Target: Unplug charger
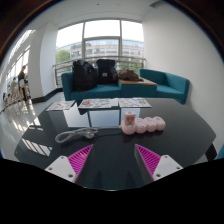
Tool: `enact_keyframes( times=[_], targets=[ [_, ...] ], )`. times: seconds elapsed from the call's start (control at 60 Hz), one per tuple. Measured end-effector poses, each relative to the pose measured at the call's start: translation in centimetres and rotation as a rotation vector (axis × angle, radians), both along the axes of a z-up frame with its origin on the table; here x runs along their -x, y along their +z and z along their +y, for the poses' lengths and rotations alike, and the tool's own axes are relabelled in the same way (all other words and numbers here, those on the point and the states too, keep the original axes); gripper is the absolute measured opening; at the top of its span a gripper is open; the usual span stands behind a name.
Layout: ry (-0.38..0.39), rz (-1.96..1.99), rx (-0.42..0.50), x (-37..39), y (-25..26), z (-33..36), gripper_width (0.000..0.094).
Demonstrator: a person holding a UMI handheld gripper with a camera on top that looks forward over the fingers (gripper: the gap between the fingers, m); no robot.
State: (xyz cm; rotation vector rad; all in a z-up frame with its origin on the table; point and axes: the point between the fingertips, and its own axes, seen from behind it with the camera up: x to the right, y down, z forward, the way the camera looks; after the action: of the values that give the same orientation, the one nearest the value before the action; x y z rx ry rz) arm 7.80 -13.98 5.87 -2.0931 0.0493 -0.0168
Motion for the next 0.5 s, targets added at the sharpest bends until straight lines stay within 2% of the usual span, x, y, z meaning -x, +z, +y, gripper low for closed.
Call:
enact_keyframes(
  times=[0.15,0.183,0.317,0.433,0.5],
  targets=[
    [-0.078,-0.022,-0.036,-4.1,-0.4,7.3,0.0822],
    [-0.092,-0.021,-0.049,-4.4,0.3,9.0,0.0803],
    [-0.114,-0.024,-0.048,-7.9,-2.0,14.2,0.0708],
    [-0.095,-0.023,-0.049,-8.8,-3.4,18.1,0.0550],
    [-0.061,-0.037,-0.069,-7.7,-3.0,17.6,0.0349]
  ],
)
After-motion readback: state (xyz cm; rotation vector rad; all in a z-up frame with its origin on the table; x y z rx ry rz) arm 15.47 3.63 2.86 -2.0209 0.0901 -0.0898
